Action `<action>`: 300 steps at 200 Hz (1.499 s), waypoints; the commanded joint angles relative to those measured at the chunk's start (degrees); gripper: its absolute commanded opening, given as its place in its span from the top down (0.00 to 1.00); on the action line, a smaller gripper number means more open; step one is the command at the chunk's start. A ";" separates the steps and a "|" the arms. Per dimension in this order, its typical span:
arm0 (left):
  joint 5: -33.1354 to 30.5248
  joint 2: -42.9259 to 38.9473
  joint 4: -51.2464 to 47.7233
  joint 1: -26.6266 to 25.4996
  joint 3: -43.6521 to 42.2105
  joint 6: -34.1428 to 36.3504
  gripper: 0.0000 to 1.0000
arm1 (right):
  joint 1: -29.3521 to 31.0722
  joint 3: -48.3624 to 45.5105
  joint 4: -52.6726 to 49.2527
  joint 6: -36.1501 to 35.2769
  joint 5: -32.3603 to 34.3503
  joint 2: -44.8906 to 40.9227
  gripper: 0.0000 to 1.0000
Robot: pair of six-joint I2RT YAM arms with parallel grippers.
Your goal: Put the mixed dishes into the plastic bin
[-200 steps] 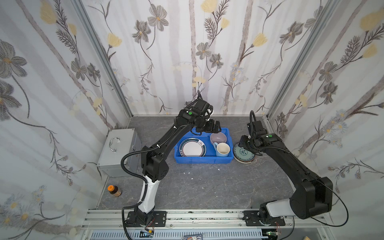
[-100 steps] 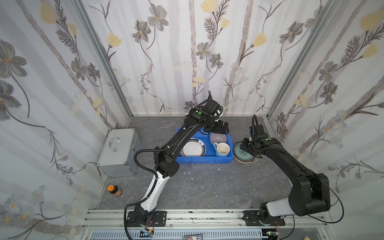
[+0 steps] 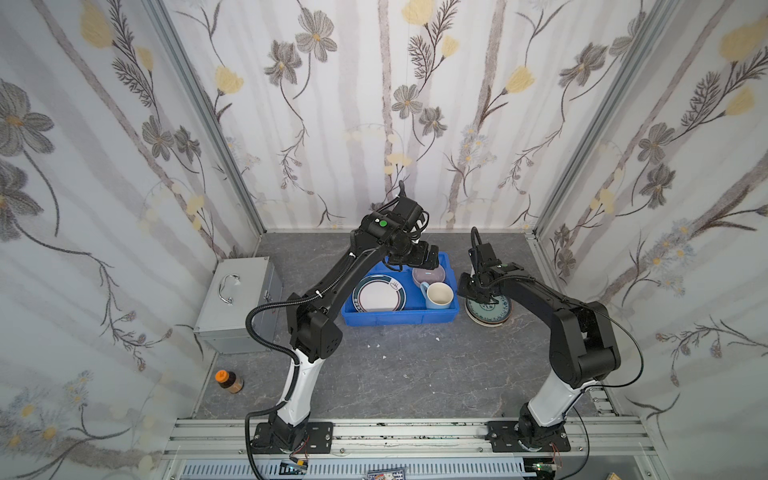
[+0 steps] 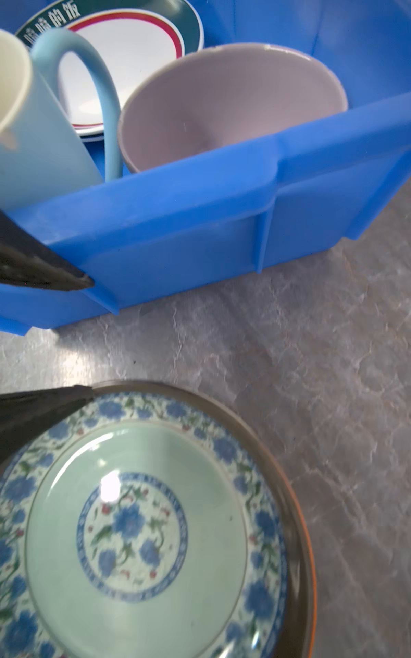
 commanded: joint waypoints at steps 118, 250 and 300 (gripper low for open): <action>-0.69 -3.00 1.00 1.54 -3.88 2.04 0.00 | -12.33 15.26 -2.59 -1.87 10.95 10.88 0.26; 0.15 -9.04 5.20 3.27 -14.78 0.90 0.00 | -16.00 13.40 -3.13 -5.32 5.58 17.00 0.28; -0.01 -11.97 7.49 3.19 -19.12 -0.63 0.00 | -15.94 6.63 -2.36 -5.89 3.72 13.23 0.28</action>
